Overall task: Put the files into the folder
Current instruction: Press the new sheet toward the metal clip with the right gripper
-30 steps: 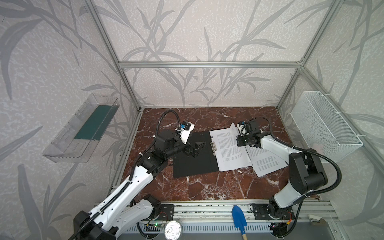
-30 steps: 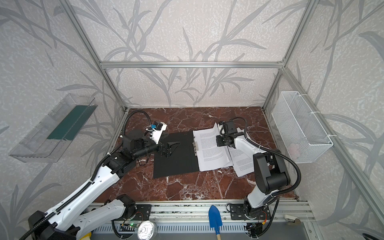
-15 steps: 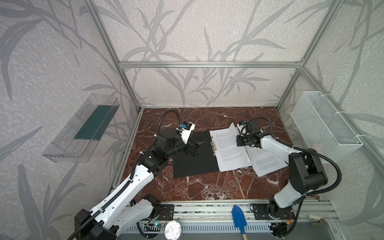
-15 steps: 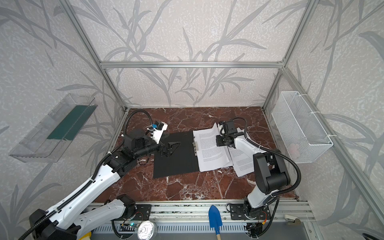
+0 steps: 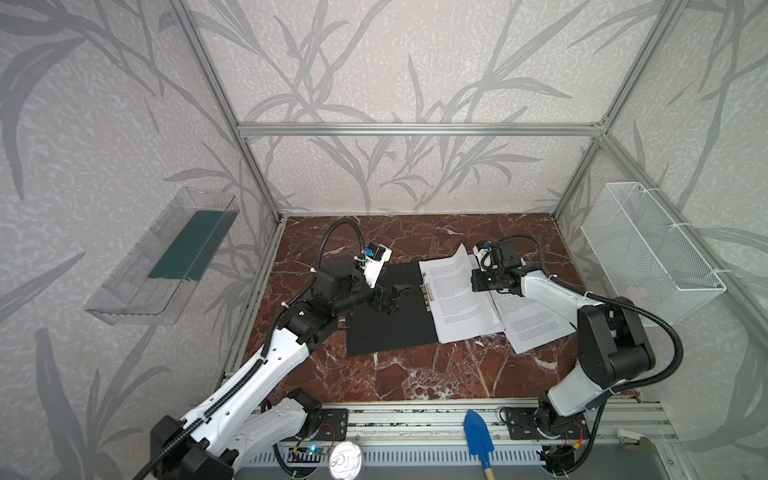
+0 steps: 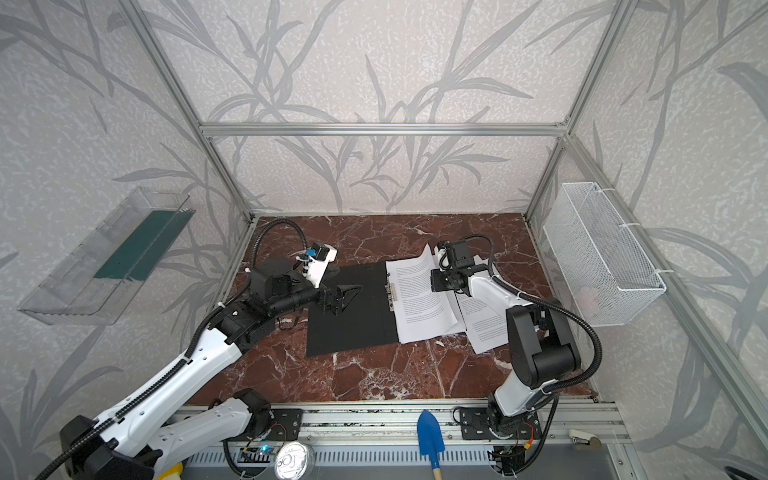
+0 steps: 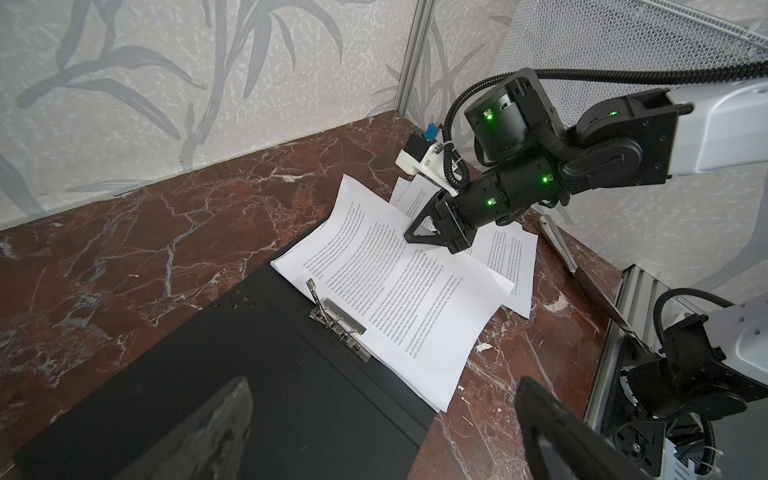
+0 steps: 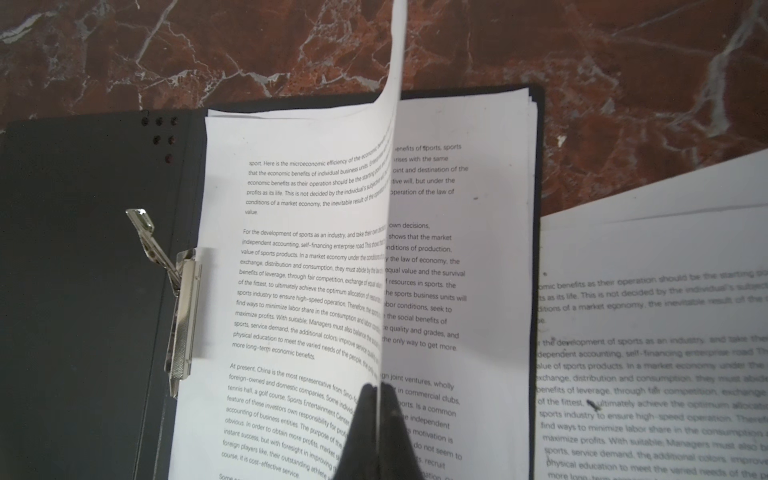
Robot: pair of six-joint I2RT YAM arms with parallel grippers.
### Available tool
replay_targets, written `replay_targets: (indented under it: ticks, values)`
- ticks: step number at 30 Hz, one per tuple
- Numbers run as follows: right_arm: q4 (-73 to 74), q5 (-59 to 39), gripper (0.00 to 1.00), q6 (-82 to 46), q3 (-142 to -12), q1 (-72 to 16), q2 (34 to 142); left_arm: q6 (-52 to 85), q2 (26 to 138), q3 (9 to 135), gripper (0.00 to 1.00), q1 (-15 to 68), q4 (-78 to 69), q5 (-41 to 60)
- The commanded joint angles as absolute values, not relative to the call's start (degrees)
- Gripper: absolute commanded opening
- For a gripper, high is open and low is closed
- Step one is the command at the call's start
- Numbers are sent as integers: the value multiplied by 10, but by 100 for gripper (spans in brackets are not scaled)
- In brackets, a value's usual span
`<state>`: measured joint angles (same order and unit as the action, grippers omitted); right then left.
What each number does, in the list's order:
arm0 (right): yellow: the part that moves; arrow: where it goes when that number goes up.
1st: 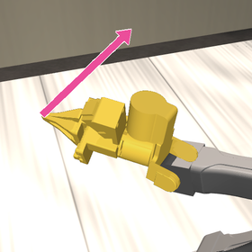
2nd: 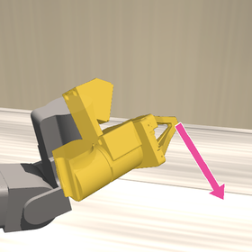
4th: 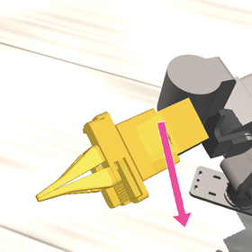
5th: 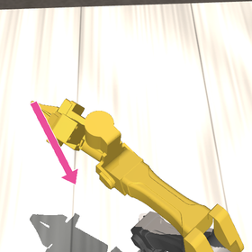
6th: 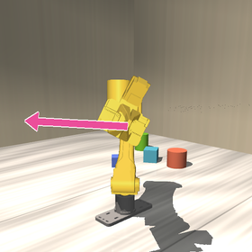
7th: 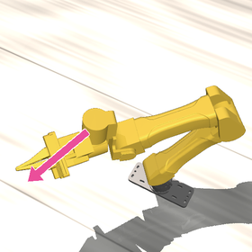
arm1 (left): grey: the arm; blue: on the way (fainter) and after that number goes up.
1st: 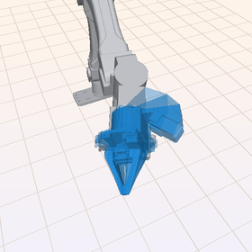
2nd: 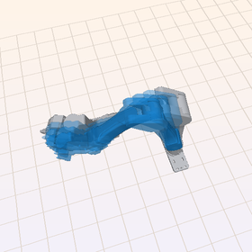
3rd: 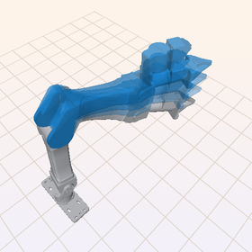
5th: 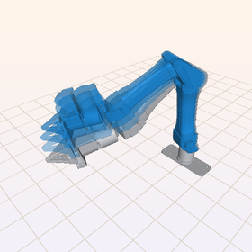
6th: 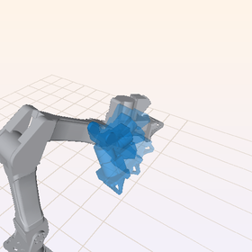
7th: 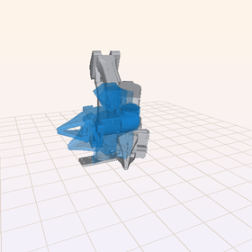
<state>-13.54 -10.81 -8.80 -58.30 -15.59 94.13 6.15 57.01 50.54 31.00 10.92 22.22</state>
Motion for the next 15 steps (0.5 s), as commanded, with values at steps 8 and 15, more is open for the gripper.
replay_targets:
  ticks: [8,15]
  values:
    - [-135,-116,12,-92,-580,-157,941,61,572,526,99,312,115,229]
    - [-129,-118,46,-84,-574,-158,935,61,572,526,99,313,115,229]
